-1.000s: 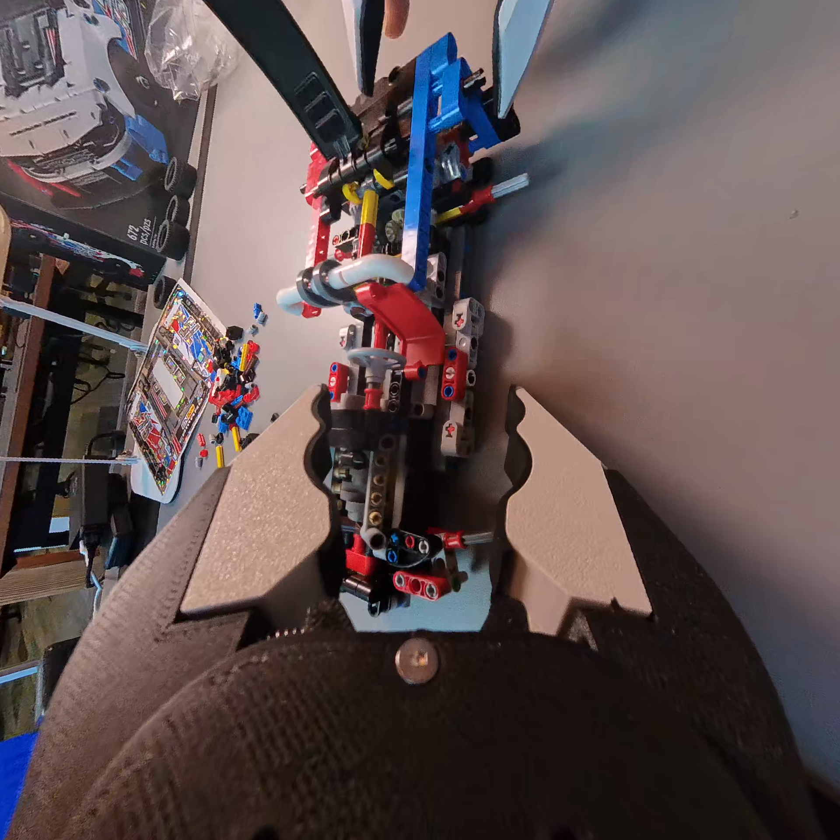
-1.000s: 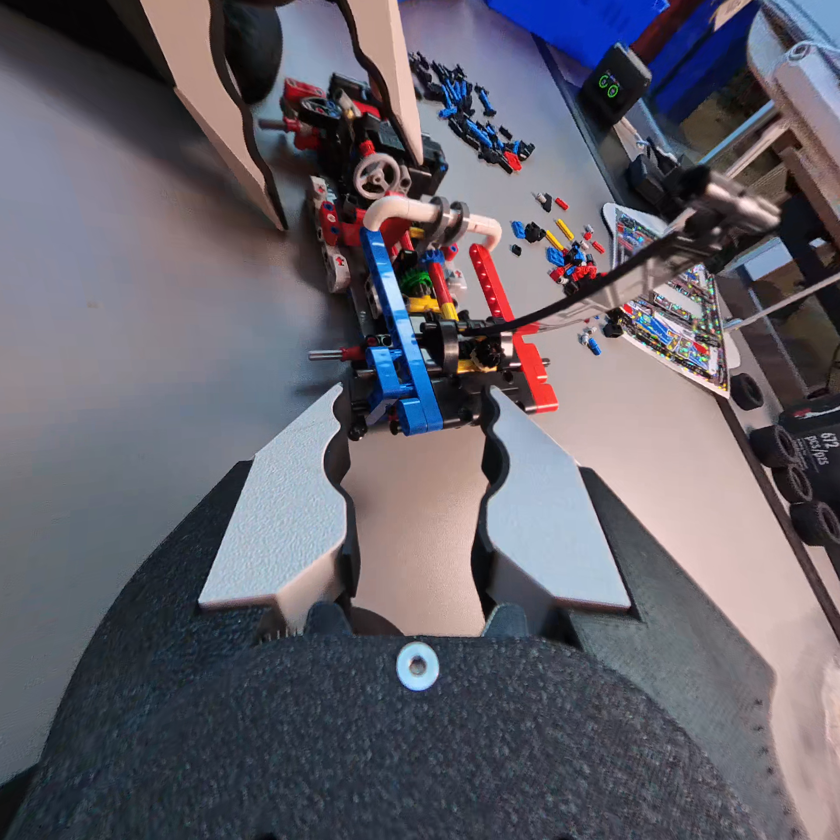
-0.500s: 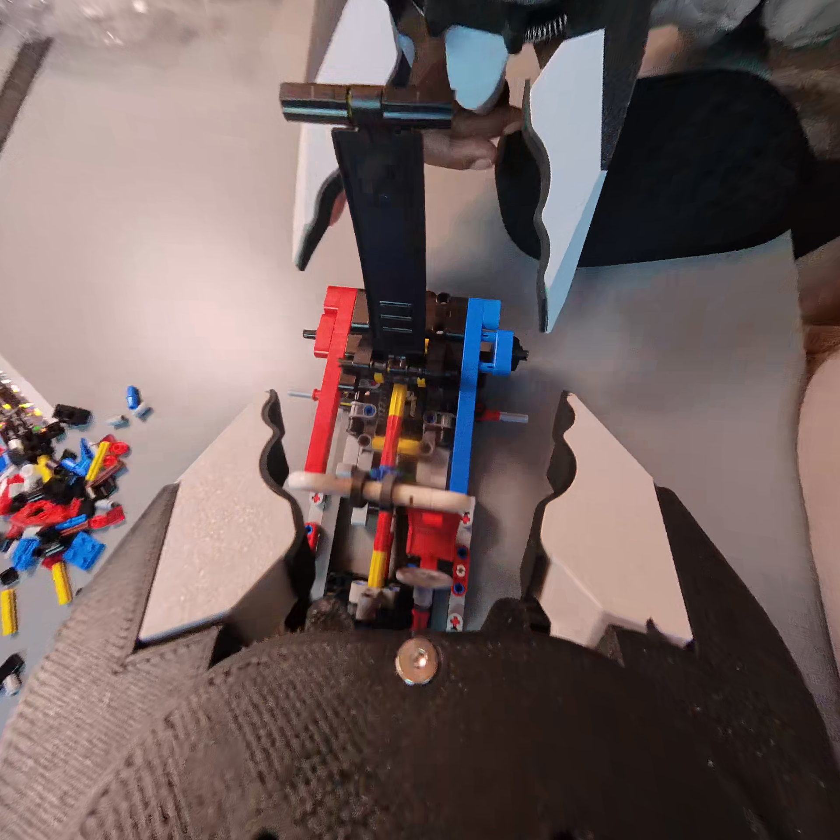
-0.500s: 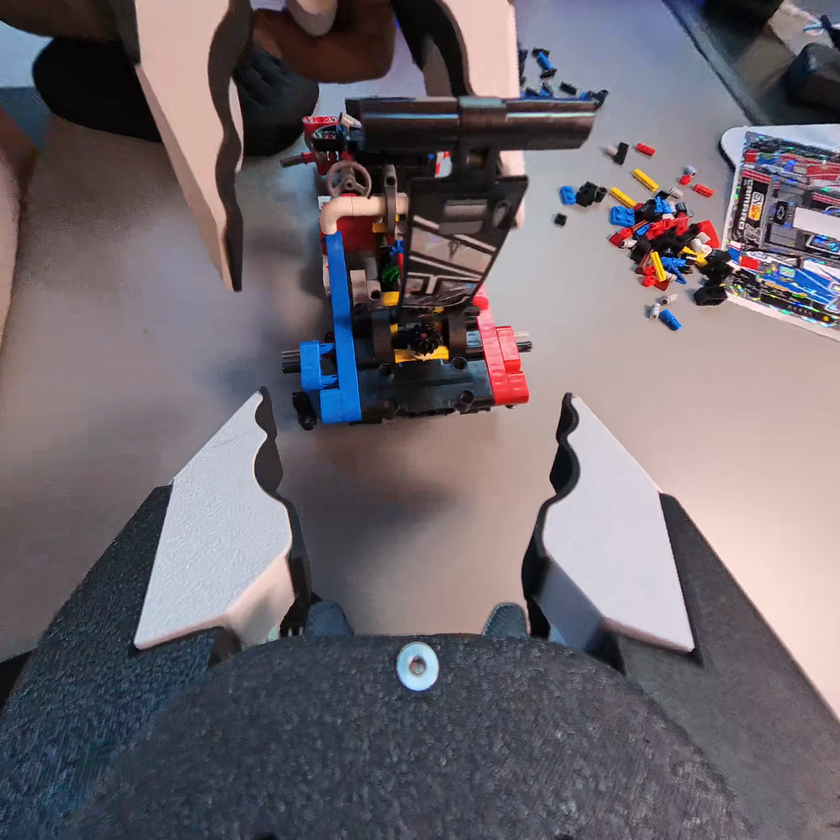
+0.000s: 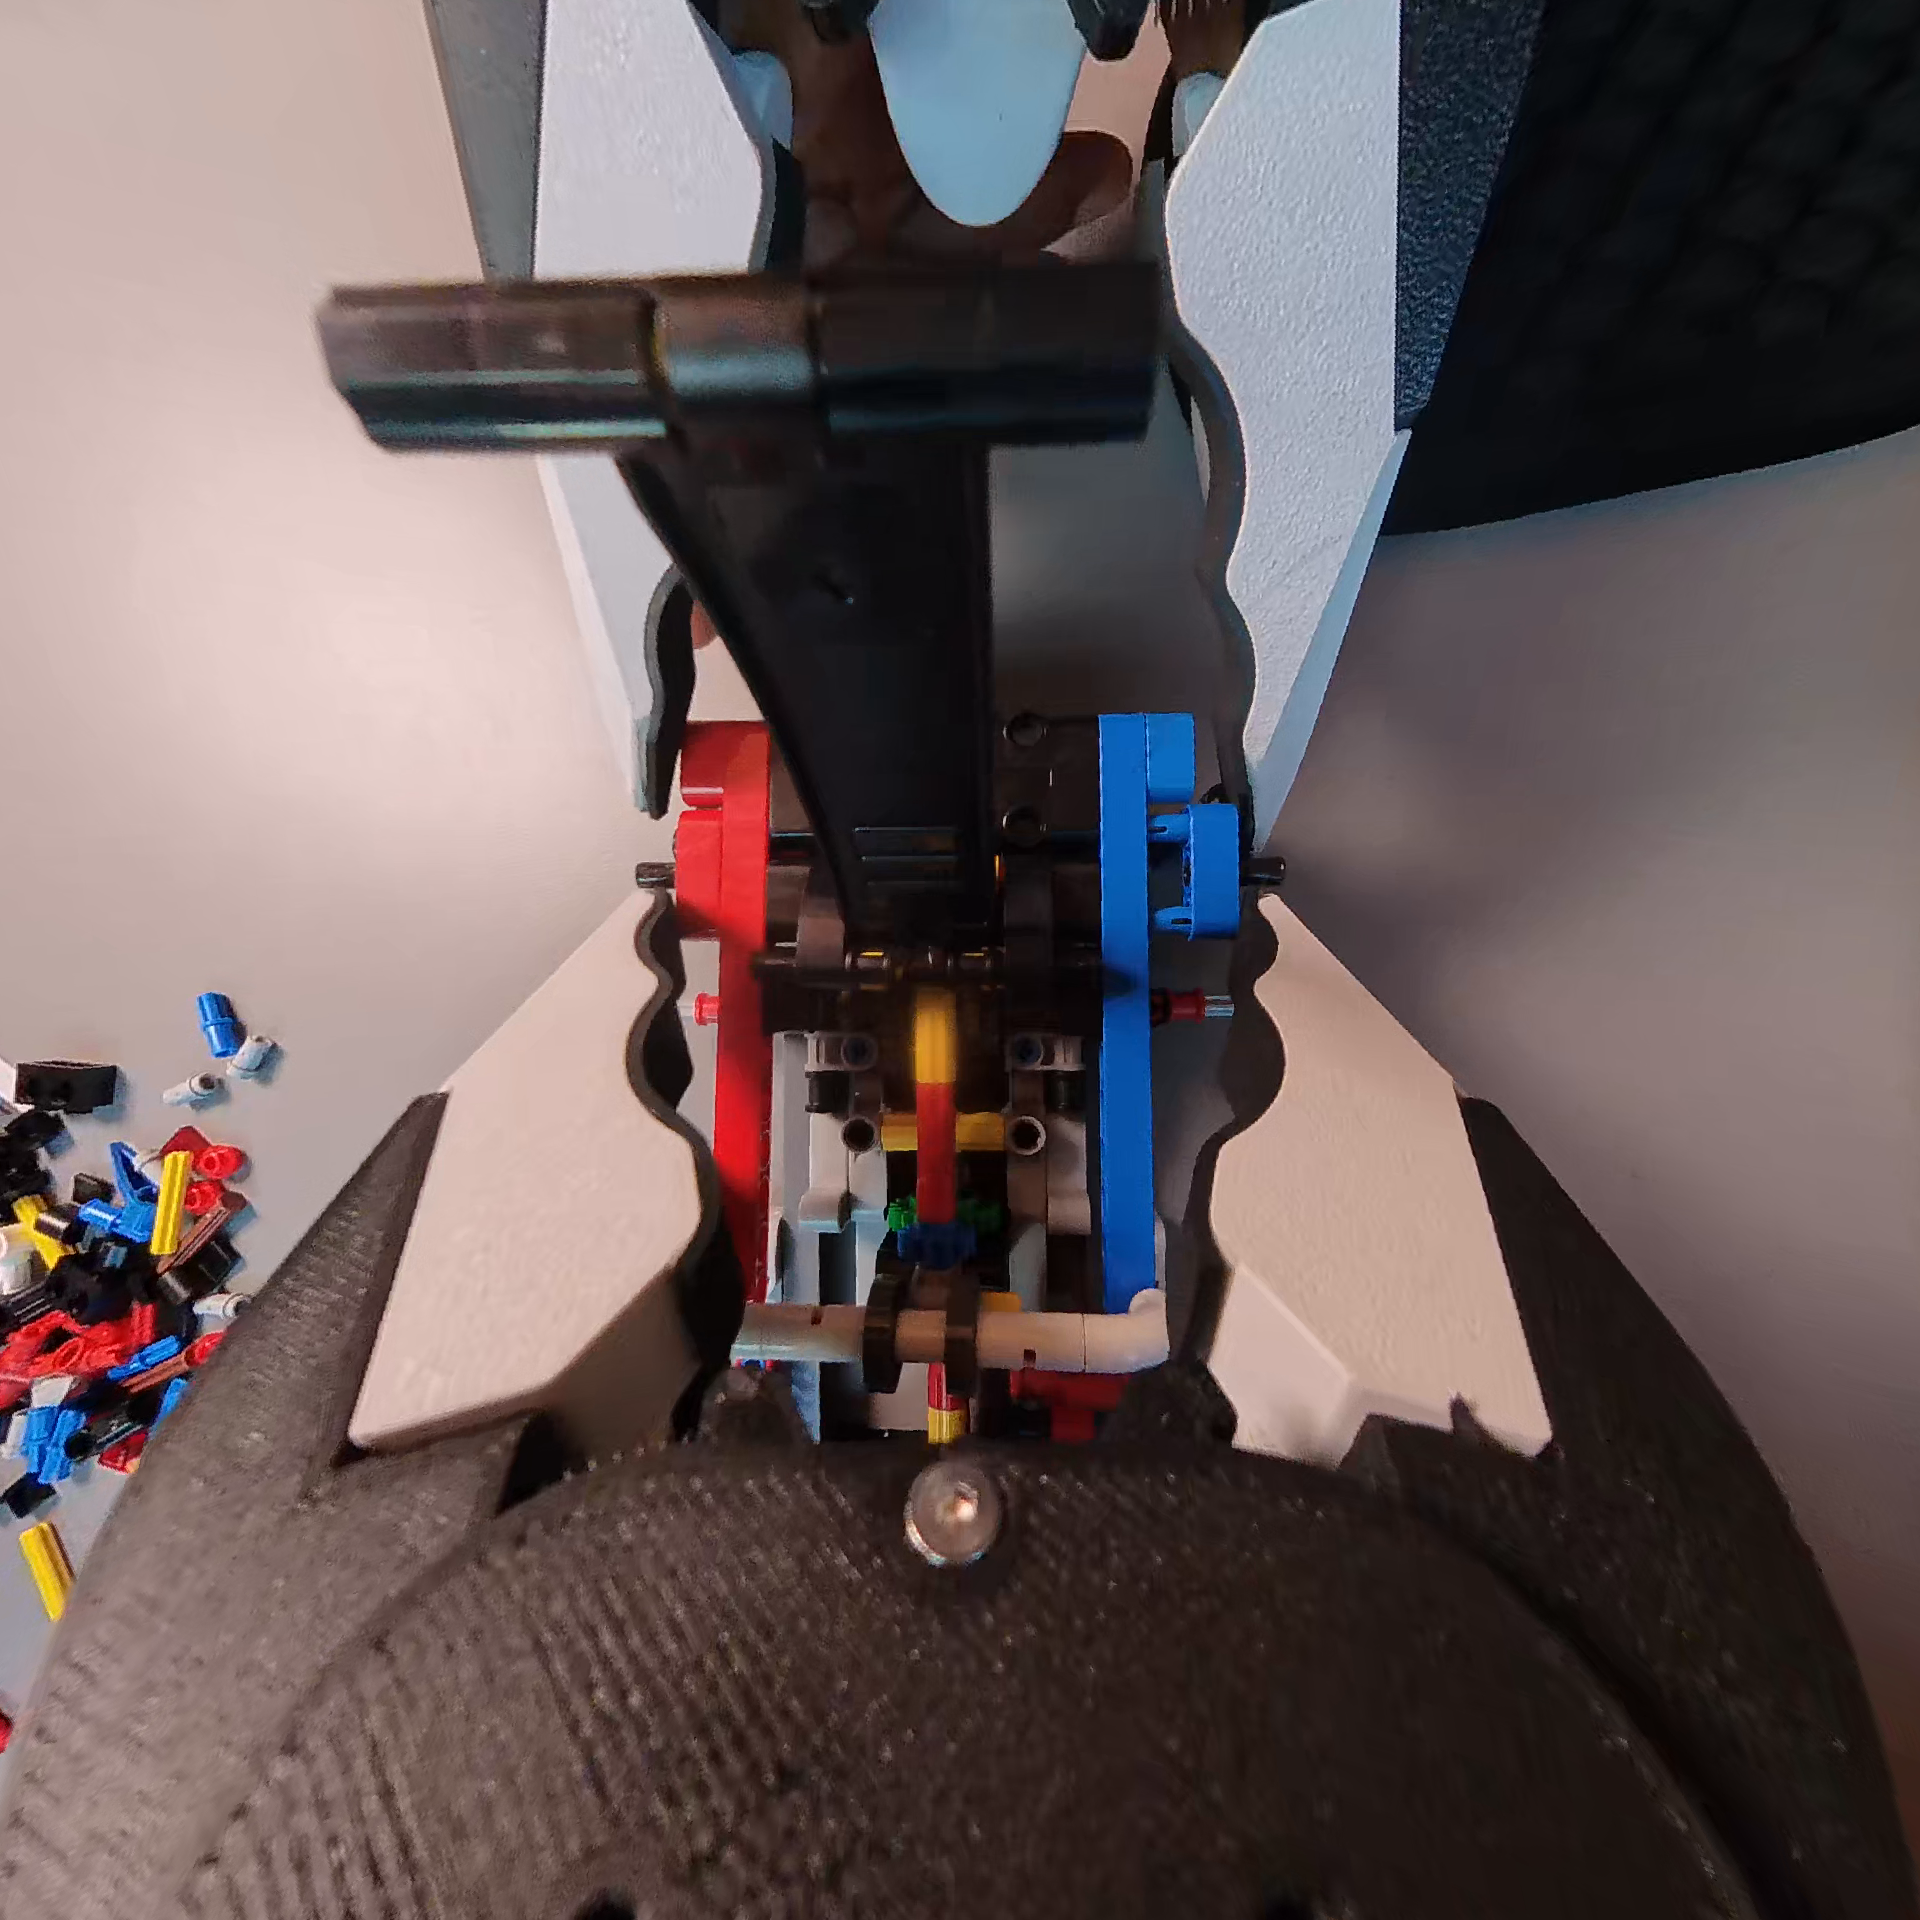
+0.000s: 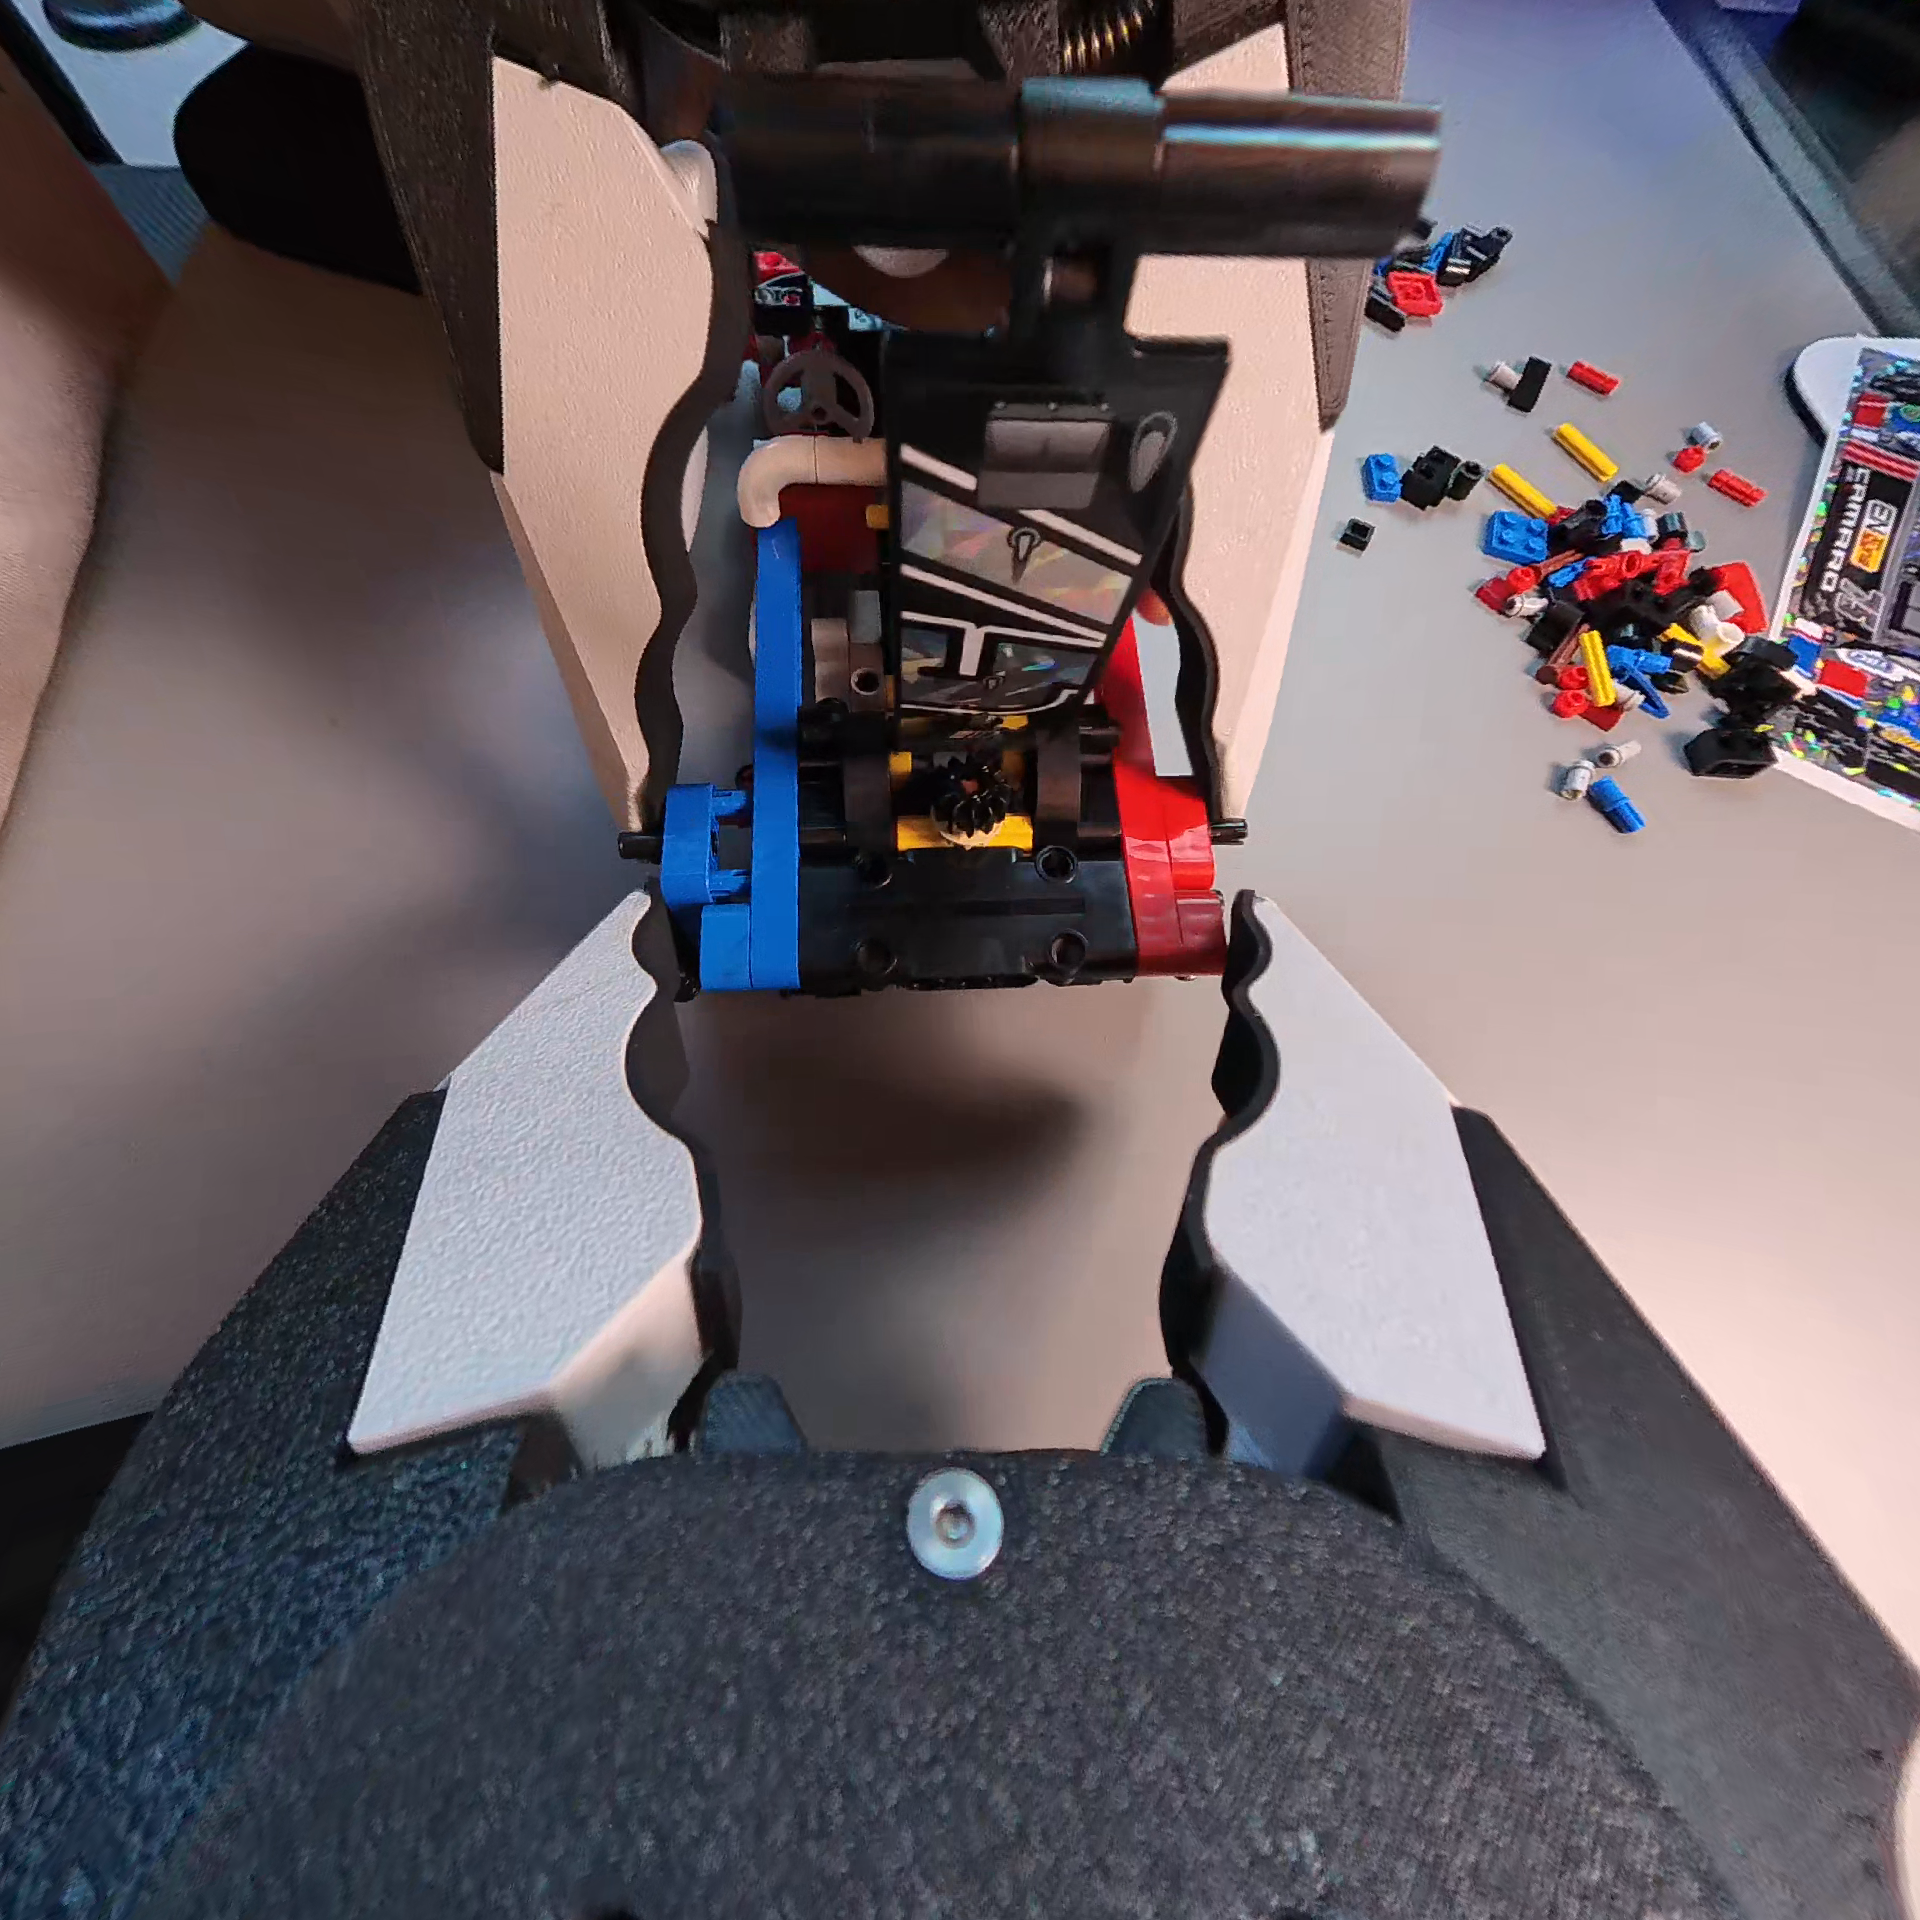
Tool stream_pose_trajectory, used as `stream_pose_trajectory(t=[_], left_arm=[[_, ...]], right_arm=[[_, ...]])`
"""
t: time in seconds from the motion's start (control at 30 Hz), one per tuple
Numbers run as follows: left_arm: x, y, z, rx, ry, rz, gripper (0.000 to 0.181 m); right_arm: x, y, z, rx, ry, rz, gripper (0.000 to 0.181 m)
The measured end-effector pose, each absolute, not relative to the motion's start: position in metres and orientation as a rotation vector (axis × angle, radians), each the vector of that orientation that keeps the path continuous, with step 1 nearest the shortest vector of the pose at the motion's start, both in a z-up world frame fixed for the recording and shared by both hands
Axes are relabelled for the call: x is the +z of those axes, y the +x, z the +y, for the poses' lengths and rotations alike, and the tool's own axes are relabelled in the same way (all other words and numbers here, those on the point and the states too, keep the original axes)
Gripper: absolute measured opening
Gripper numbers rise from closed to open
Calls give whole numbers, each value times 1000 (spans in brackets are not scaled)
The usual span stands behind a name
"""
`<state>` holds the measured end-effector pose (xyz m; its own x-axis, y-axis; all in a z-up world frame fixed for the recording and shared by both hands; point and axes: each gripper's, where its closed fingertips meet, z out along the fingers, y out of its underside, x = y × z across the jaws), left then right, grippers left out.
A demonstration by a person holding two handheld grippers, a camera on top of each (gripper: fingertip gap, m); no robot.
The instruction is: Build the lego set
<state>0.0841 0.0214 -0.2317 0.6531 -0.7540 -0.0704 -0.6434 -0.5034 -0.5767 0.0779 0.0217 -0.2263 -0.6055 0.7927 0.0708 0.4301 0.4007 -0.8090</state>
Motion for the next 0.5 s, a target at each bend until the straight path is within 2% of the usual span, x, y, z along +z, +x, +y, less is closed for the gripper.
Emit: stream_pose_trajectory(t=[0.5], left_arm=[[-232, 83, 22, -248, -2295, 1115, 103]], right_arm=[[-224, 76, 22, 1170, -1001, -2140, 102]])
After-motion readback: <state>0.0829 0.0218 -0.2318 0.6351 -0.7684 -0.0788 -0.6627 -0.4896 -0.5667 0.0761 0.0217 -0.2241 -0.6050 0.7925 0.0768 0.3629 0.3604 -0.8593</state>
